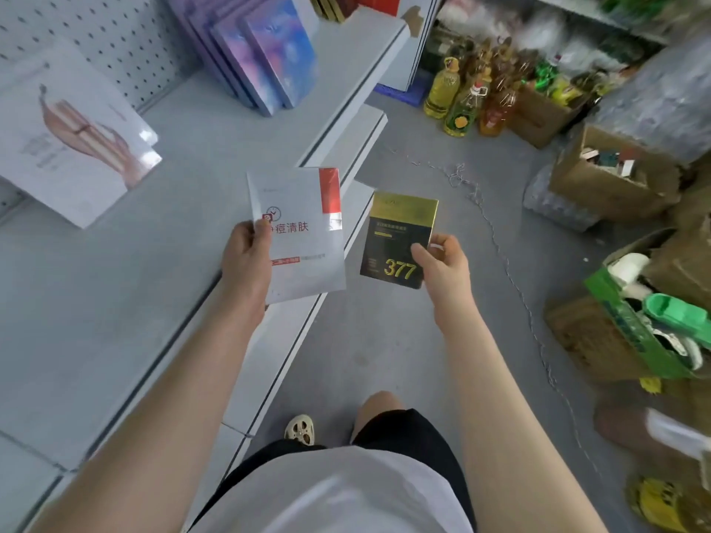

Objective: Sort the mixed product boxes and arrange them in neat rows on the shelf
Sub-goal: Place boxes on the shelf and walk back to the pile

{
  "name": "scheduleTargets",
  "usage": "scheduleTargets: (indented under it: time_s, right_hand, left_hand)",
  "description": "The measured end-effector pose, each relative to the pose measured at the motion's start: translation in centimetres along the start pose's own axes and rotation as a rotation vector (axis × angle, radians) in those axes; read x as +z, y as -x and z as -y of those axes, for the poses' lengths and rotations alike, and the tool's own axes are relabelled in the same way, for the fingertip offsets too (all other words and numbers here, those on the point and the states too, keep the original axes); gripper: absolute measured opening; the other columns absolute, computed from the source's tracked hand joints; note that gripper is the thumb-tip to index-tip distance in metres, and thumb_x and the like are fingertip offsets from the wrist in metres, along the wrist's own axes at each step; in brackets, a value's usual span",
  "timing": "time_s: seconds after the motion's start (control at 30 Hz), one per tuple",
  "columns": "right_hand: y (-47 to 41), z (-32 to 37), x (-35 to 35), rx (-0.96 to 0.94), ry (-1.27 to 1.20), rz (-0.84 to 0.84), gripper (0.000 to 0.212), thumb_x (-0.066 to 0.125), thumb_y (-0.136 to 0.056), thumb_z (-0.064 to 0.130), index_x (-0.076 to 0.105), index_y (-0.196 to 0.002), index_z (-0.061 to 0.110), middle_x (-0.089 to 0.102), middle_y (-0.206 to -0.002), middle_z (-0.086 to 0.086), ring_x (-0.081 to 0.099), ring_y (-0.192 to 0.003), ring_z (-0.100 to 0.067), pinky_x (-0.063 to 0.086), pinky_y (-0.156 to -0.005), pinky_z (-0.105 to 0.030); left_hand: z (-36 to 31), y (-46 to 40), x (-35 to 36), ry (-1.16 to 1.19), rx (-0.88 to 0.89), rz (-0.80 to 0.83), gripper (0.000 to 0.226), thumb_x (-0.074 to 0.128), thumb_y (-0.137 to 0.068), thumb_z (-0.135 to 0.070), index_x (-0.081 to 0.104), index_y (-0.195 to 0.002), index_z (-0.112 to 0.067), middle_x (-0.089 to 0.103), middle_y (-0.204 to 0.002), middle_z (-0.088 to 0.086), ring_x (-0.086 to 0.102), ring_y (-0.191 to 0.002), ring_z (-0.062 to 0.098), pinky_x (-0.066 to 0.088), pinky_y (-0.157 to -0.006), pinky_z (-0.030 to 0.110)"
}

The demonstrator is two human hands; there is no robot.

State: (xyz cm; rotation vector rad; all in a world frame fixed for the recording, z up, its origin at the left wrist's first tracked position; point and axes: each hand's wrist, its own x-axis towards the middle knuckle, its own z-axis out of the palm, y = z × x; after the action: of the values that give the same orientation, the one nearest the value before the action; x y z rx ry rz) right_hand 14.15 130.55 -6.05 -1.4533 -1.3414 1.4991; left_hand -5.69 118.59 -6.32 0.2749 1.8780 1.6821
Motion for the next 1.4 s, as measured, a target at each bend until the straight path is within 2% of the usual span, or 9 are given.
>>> scheduleTargets:
  time_s: [0.27, 0.5, 0.63, 0.8, 0.9, 1.0, 1.13, 1.23, 1.4]
  right_hand:
    - [-18.4, 5.2, -0.9, -0.046, 0.033, 0.076, 0.014, 0.059, -0.094, 0.010, 0.053, -0.107, 0.013, 0.065, -0.083, 0.004, 0.065, -0.073, -0.013, 0.050, -0.058, -0.019]
    - [-33.7, 12.0, -0.1, -0.090, 0.094, 0.219, 0.017, 0.057, -0.096, 0.012, 0.050, -0.112, 0.014, 0.066, -0.093, 0.003, 0.068, -0.080, -0.013, 0.050, -0.056, -0.016]
    - [-41.3, 14.5, 2.4, -0.118, 0.114, 0.273, 0.020, 0.058, -0.096, 0.011, 0.051, -0.115, 0.013, 0.067, -0.097, 0.001, 0.065, -0.079, -0.006, 0.047, -0.054, -0.011]
    - [-50.6, 17.3, 7.6, -0.164, 0.164, 0.381, 0.029, 0.057, -0.097, 0.018, 0.048, -0.125, 0.017, 0.066, -0.116, -0.005, 0.065, -0.106, -0.023, 0.050, -0.072, -0.025]
    - [-55.2, 19.5, 10.9, -0.205, 0.157, 0.423, 0.043, 0.055, -0.097, 0.013, 0.041, -0.134, 0.026, 0.061, -0.120, -0.002, 0.063, -0.110, -0.021, 0.053, -0.073, -0.028]
    - [-59.2, 22.1, 14.0, -0.348, 0.187, 0.474, 0.069, 0.052, -0.095, 0.000, 0.027, -0.149, 0.034, 0.053, -0.120, 0.004, 0.059, -0.104, -0.006, 0.055, -0.071, -0.023]
    - [-64.0, 24.9, 17.8, -0.497, 0.318, 0.596, 0.088, 0.052, -0.093, -0.009, 0.011, -0.156, 0.036, 0.033, -0.150, 0.011, 0.050, -0.109, 0.012, 0.054, -0.084, -0.017]
    - [-68.8, 26.6, 21.4, -0.588, 0.444, 0.741, 0.087, 0.057, -0.090, -0.005, 0.019, -0.151, 0.044, 0.035, -0.153, 0.007, 0.044, -0.133, -0.012, 0.049, -0.104, -0.041]
    - [-74.4, 28.5, 27.2, -0.620, 0.642, 0.890, 0.070, 0.053, -0.092, -0.006, 0.032, -0.148, 0.029, 0.049, -0.128, 0.005, 0.056, -0.109, -0.015, 0.050, -0.091, -0.029]
  left_hand:
    - [-3.1, -11.3, 12.8, 0.063, 0.032, -0.078, 0.023, 0.046, -0.101, -0.035, 0.053, -0.103, -0.013, 0.068, -0.093, 0.000, 0.066, -0.072, 0.012, 0.052, -0.055, 0.024]
    - [-5.5, -19.6, 22.1, 0.073, 0.049, -0.215, 0.020, 0.049, -0.099, -0.036, 0.053, -0.097, -0.016, 0.069, -0.105, 0.010, 0.067, -0.092, 0.028, 0.056, -0.080, 0.046]
    - [-6.8, -24.5, 25.3, 0.062, 0.074, -0.263, 0.017, 0.050, -0.098, -0.037, 0.055, -0.086, -0.025, 0.068, -0.102, 0.006, 0.065, -0.090, 0.024, 0.054, -0.084, 0.050]
    - [-9.1, -32.1, 27.8, 0.131, 0.103, -0.338, 0.018, 0.052, -0.097, -0.037, 0.054, -0.084, -0.025, 0.067, -0.092, -0.001, 0.064, -0.086, 0.022, 0.054, -0.081, 0.049]
    - [-10.8, -36.5, 28.5, 0.090, 0.129, -0.388, 0.021, 0.054, -0.093, -0.044, 0.053, -0.080, -0.028, 0.067, -0.084, -0.008, 0.063, -0.079, 0.015, 0.053, -0.078, 0.043]
    - [-12.7, -39.9, 29.5, 0.048, 0.134, -0.420, 0.021, 0.054, -0.092, -0.046, 0.054, -0.078, -0.031, 0.066, -0.081, -0.011, 0.061, -0.075, 0.007, 0.049, -0.075, 0.036]
    - [-13.8, -43.1, 30.8, 0.040, 0.136, -0.450, 0.019, 0.053, -0.093, -0.046, 0.056, -0.084, -0.029, 0.068, -0.092, -0.005, 0.064, -0.085, 0.011, 0.051, -0.082, 0.037]
    - [-13.9, -45.1, 32.2, 0.079, 0.110, -0.491, 0.016, 0.050, -0.100, -0.032, 0.056, -0.090, -0.022, 0.066, -0.088, -0.008, 0.061, -0.069, -0.007, 0.048, -0.063, 0.016]
    - [-13.9, -47.7, 34.5, 0.138, 0.030, -0.694, 0.017, 0.052, -0.099, -0.033, 0.059, -0.097, -0.018, 0.065, -0.086, -0.009, 0.059, -0.071, -0.003, 0.048, -0.068, 0.016]
